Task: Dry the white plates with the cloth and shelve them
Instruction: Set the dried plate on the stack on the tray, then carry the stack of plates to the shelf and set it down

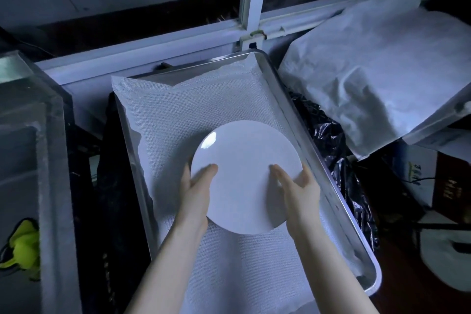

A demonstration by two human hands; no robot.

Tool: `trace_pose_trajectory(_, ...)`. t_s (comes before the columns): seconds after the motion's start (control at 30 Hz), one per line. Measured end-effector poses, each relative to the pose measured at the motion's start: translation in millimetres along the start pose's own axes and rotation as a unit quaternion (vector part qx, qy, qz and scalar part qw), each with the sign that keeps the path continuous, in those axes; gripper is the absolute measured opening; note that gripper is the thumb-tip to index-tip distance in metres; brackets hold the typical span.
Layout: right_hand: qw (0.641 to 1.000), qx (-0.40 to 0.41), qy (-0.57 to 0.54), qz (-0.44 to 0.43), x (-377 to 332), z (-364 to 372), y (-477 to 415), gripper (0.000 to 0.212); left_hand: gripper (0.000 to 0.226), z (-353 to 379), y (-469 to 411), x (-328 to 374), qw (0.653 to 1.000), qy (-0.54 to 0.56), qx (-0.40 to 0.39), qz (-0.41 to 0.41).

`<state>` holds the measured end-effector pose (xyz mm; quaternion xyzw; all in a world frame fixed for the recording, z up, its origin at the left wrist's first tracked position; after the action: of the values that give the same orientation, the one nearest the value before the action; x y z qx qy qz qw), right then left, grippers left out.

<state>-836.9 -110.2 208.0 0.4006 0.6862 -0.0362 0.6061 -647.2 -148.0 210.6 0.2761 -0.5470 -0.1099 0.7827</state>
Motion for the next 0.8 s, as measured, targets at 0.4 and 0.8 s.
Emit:
trace_pose_trajectory(0.4, 1.000, 0.013, -0.018, -0.016, -7, 0, 15, 0.036, 0.036, 1, 4, 15, 0.998, -0.014, -0.051, 0.045)
trace_pose_trajectory(0.8, 0.999, -0.003, -0.041, -0.028, -25, -7, 27, 0.027, 0.039, 1, 12, 32, 0.992, -0.024, -0.073, 0.099)
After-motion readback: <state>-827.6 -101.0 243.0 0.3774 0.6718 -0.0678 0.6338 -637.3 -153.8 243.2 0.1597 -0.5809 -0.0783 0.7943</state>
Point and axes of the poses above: each hand's wrist, its own y-axis away from the middle knuckle, its own z-axis out of the palm, x = y × z, the point moved 3 cm from there along -y, towards the middle knuckle, and after that the axes turned 7 degrees about y, right-handed, at the moved point
